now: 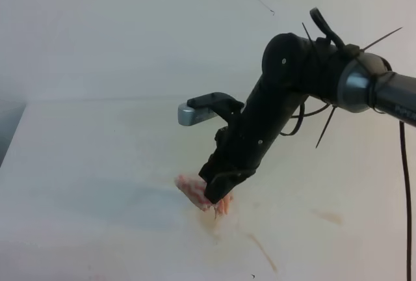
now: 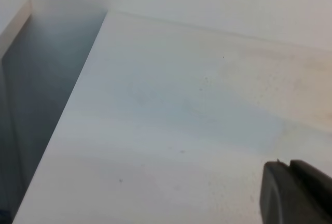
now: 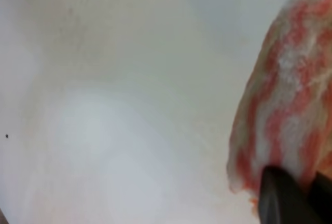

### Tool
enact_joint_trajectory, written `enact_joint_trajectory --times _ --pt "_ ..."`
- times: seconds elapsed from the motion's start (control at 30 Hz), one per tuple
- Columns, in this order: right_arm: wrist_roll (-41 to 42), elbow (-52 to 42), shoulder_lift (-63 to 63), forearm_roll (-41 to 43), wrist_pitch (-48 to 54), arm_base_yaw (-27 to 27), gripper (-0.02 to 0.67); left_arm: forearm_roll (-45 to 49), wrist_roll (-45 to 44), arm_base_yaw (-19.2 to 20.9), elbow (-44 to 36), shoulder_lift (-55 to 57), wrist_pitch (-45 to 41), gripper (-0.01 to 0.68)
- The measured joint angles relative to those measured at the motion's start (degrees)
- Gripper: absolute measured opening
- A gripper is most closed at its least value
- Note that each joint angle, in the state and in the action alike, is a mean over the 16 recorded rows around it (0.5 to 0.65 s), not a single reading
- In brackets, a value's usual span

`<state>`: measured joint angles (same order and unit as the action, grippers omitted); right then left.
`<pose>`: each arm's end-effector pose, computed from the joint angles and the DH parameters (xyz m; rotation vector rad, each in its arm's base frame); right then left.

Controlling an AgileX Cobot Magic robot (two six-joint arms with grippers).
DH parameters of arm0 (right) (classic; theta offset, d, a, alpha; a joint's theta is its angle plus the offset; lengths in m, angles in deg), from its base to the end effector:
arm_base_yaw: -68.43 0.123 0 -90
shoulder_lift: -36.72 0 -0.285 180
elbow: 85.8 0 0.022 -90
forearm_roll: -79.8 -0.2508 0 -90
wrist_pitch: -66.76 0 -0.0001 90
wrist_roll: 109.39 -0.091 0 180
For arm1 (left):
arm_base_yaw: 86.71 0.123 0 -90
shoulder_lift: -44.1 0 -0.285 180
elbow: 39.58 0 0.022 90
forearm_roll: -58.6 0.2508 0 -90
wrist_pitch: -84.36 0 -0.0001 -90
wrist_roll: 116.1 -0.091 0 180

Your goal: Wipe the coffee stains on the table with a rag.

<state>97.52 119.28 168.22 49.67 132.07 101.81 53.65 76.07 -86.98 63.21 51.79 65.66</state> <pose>0.3544 0.2832 0.2073 -1.2283 2.6666 0.7493 0.0538 -0.0028 0.1840 -0.2420 1.7971 -0.2376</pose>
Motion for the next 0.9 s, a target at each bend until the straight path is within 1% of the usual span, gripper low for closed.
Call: enact_joint_trajectory --times 0.27,0.5,0.67,0.9 --pt "0.6 -0.1 1.8 -0.5 3.2 2.5 0.009 0.0 0.0 0.0 0.0 -0.4 0.0 -0.001" --pt "1.0 -0.3 4.1 1.3 4.4 3.8 0.003 0.0 0.0 0.0 0.0 -0.5 0.0 -0.001" --pt "0.8 -0.3 5.7 2.7 3.9 2.8 0.005 0.0 0.0 0.0 0.0 -0.4 0.0 -0.001" --pt "0.1 -0.2 6.9 3.9 2.5 -0.8 0.003 0.0 0.0 0.0 0.0 -0.4 0.0 -0.001"
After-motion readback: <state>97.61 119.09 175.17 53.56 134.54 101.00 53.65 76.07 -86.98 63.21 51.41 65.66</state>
